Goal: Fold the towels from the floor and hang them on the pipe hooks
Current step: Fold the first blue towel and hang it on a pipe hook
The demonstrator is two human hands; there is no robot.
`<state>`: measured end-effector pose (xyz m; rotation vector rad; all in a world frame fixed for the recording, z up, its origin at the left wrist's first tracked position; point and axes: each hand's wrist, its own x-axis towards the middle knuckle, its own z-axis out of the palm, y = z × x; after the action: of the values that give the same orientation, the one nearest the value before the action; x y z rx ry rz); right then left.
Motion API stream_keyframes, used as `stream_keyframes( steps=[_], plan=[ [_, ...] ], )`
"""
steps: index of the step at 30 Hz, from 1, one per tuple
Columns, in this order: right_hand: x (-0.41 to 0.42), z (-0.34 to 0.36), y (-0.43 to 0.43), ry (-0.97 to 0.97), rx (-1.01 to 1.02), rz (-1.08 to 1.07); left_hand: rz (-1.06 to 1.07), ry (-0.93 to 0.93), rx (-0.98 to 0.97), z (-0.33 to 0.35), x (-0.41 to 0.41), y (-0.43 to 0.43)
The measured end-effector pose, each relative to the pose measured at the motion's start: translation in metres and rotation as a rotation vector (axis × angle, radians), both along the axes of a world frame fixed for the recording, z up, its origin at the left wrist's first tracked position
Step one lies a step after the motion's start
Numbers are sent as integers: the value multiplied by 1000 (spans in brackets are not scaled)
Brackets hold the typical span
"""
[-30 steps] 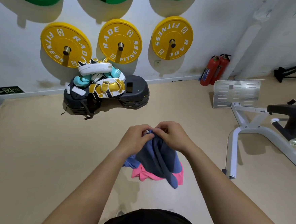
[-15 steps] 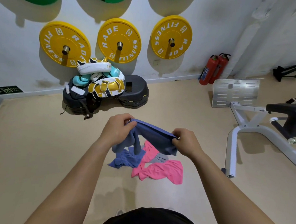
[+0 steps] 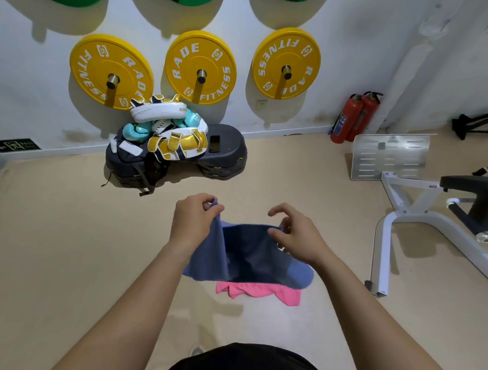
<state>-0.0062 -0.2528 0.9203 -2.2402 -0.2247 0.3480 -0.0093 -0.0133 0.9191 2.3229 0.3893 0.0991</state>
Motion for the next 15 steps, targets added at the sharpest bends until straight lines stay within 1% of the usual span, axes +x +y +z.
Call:
stream_keyframes(
  steps=[2, 4, 8, 12, 15],
  plan=[
    [-3, 5, 11, 13, 22, 31, 46, 21, -43, -5, -6, -11],
    [-6, 10, 19, 70, 73, 21, 64, 45, -80, -9, -12, -19],
    [-7, 13, 23, 117, 105, 59, 54, 20, -131, -15, -20, -28],
    [-9, 12, 22, 200, 147, 171, -23, -34, -163, -14, -25, -34],
    [-9, 11, 20, 180, 163, 138, -75, -16, -278, -13, -29, -41]
  ],
)
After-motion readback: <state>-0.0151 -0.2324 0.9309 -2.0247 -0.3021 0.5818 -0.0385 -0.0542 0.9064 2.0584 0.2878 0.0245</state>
